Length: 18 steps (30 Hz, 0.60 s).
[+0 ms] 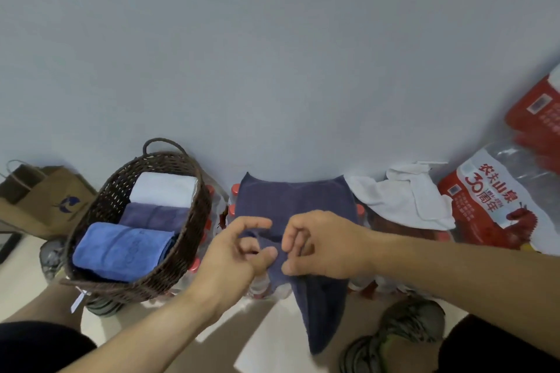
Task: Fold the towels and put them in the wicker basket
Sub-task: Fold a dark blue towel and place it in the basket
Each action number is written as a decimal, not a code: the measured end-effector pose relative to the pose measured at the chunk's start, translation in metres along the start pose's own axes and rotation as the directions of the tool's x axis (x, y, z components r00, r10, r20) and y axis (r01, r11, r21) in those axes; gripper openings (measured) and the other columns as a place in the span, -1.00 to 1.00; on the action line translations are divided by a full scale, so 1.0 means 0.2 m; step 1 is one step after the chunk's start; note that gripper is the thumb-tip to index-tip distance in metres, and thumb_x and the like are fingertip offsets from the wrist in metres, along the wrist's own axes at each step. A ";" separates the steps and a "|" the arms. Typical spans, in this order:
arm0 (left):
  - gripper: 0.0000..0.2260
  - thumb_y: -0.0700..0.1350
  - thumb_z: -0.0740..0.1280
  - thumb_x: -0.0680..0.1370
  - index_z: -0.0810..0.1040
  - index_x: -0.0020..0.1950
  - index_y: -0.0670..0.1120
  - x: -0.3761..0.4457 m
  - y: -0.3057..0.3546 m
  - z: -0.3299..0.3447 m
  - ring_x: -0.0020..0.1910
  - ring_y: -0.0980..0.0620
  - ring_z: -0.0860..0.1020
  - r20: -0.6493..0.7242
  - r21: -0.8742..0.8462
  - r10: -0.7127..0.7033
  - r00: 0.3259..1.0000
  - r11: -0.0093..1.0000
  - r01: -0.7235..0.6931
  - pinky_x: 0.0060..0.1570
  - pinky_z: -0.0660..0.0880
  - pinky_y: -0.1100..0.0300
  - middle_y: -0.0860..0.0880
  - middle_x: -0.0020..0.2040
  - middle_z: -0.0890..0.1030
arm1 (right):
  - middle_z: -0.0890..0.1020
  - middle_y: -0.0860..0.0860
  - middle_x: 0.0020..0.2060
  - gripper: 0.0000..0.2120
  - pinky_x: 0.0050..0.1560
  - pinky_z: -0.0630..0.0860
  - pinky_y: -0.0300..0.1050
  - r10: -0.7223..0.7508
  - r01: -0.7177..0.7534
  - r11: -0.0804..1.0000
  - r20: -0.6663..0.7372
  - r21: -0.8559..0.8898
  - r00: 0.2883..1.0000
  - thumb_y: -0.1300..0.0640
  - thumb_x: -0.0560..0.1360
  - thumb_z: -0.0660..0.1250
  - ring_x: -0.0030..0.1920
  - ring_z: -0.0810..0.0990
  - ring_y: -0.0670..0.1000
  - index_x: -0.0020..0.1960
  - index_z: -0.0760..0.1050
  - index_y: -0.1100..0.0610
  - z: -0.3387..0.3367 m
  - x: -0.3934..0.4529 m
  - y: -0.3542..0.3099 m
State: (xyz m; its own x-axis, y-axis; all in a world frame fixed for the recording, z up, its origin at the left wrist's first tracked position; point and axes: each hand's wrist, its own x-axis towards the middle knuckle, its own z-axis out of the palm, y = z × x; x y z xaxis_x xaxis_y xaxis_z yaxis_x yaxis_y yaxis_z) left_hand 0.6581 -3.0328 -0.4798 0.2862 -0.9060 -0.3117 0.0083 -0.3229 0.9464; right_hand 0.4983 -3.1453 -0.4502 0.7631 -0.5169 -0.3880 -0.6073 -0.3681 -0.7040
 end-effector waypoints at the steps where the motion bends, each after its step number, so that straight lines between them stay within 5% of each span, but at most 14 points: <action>1: -0.76 -0.39 0.39 0.49 0.60 0.08 -0.12 -0.02 0.01 0.00 -0.53 0.13 0.39 -0.005 -0.087 0.002 1.000 0.996 -0.003 -0.60 0.29 0.39 -0.15 -0.34 0.48 | 0.68 -0.05 -0.25 -0.78 -0.13 0.60 -0.18 0.014 -0.009 0.996 -0.057 0.089 0.998 0.04 0.38 0.55 -0.27 0.63 -0.17 -0.08 0.54 0.00 0.04 -0.01 0.01; 4: -0.82 -0.43 0.37 0.48 0.65 0.02 -0.23 -0.04 0.00 0.01 -0.47 0.16 0.53 -0.036 -0.270 -0.019 0.999 0.963 0.009 -0.51 0.39 0.43 -0.16 -0.24 0.65 | 0.68 -0.06 -0.14 -0.74 0.00 0.63 -0.07 0.088 -0.077 0.978 -0.050 0.193 0.995 -0.08 0.43 0.49 -0.14 0.66 -0.10 0.02 0.50 -0.03 0.10 0.01 0.03; 7: -0.79 -0.38 0.37 0.47 0.65 0.07 -0.22 -0.02 -0.01 -0.01 -0.47 0.21 0.52 -0.044 -0.331 -0.009 0.999 0.944 -0.006 -0.51 0.39 0.45 0.01 -0.35 0.64 | 0.65 0.01 -0.14 -0.77 -0.11 0.67 -0.03 0.131 -0.128 0.907 0.018 0.402 0.991 -0.03 0.51 0.43 -0.13 0.69 -0.01 0.04 0.50 0.08 0.12 0.06 -0.01; 11: -0.59 -0.32 0.43 0.36 0.62 0.21 -0.18 0.00 0.02 -0.10 -0.18 0.03 0.63 0.076 -0.452 0.025 0.997 0.892 0.012 -0.40 0.49 0.38 -0.22 -0.05 0.68 | 0.67 0.04 -0.19 -0.79 -0.14 0.67 -0.01 0.148 -0.110 0.761 -0.005 0.639 0.989 0.00 0.57 0.35 -0.16 0.70 0.03 -0.05 0.55 0.17 0.10 0.05 -0.07; 14: -0.57 -0.35 0.44 0.36 0.61 0.21 -0.13 -0.01 0.04 -0.10 -0.26 0.05 0.66 0.084 -0.423 0.133 0.988 0.902 -0.085 -0.44 0.49 0.38 -0.21 -0.14 0.69 | 0.71 0.09 -0.15 -0.75 -0.09 0.67 0.01 0.114 -0.060 0.752 -0.040 0.657 0.993 0.03 0.58 0.33 -0.10 0.71 0.08 0.00 0.56 0.24 0.05 0.05 -0.09; 18: -0.80 -0.17 0.46 0.37 0.70 -0.02 -0.09 -0.01 0.06 -0.07 -0.42 0.13 0.56 -0.083 -0.136 0.308 0.948 0.939 -0.317 -0.45 0.47 0.36 -0.04 -0.36 0.63 | 0.71 0.20 -0.10 -0.73 0.11 0.62 0.12 0.055 -0.002 0.811 -0.073 0.585 0.996 0.03 0.60 0.29 -0.02 0.71 0.18 0.02 0.55 0.26 -0.01 0.05 -0.14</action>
State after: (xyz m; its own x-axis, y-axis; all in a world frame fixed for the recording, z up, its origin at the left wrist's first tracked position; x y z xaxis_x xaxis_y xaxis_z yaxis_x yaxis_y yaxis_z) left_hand 0.6715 -3.0314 -0.4671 0.3531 -0.9356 0.0027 0.0473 0.0207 0.9987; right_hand 0.5224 -3.1411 -0.4325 0.7103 -0.5916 -0.3815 -0.3642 0.1549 -0.9183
